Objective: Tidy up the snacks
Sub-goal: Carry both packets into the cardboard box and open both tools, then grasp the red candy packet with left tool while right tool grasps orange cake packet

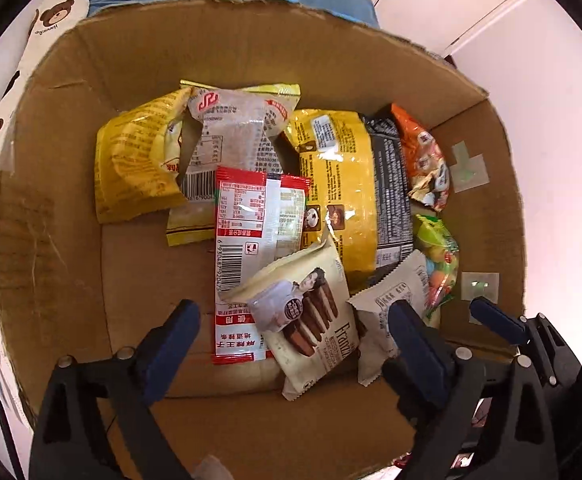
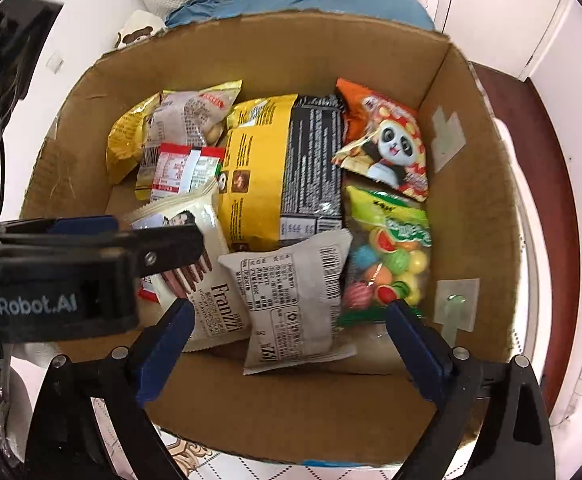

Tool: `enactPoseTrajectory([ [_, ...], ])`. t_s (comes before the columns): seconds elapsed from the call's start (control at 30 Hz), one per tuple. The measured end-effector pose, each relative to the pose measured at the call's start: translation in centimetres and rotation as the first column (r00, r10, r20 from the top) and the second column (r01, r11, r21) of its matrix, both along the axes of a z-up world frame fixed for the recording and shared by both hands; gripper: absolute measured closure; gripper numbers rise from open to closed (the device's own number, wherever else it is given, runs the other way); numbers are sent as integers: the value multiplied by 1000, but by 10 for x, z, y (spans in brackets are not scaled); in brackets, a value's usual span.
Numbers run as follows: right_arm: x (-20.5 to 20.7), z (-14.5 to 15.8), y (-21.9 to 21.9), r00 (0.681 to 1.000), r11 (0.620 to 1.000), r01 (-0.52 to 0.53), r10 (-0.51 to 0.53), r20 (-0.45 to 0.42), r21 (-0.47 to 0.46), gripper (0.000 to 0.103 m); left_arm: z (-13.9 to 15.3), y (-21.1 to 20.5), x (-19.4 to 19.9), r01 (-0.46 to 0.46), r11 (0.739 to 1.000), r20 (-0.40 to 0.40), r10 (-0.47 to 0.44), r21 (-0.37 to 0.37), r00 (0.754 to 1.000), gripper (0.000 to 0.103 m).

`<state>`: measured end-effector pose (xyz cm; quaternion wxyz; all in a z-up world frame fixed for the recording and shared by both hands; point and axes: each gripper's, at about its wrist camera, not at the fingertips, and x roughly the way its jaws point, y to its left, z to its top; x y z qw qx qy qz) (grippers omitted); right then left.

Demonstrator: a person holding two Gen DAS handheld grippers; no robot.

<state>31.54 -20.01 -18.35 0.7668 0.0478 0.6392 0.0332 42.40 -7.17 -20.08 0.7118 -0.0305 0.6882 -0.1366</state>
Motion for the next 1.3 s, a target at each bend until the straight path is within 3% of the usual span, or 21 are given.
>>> enactPoseTrajectory([
  [0.1, -4, 10, -4, 1000, 1000, 11, -11, 26, -17, 5, 7, 6, -5, -11, 1000, 31, 11, -15, 999, 7],
  [0.3, -19, 37, -16, 995, 995, 51, -43, 90, -82, 5, 42, 18, -27, -33, 999, 188, 24, 43, 982, 7],
  [0.43, -32, 56, -23, 989, 993, 78, -66, 134, -87, 5, 67, 29, -46, -61, 998, 296, 51, 24, 954, 7],
  [0.67, -59, 85, -23, 970, 991, 97, -73, 231, -92, 5, 103, 38, -82, -91, 996, 403, 80, 8, 912, 7],
  [0.97, -116, 136, -14, 918, 989, 128, -89, 387, -76, 5, 138, 43, -148, -87, 996, 539, 56, 31, 840, 7],
  [1.1, -143, 149, -10, 906, 992, 118, -93, 414, -34, 5, 148, 40, -175, -88, 996, 578, 55, 29, 814, 7],
  [1.17, -156, 152, -12, 903, 994, 111, -99, 419, -4, 5, 152, 40, -189, -83, 997, 597, 71, -8, 799, 7],
  [1.3, -184, 140, -28, 916, 990, 141, -138, 377, 20, 5, 146, 36, -209, -57, 997, 613, 80, -57, 786, 6],
])
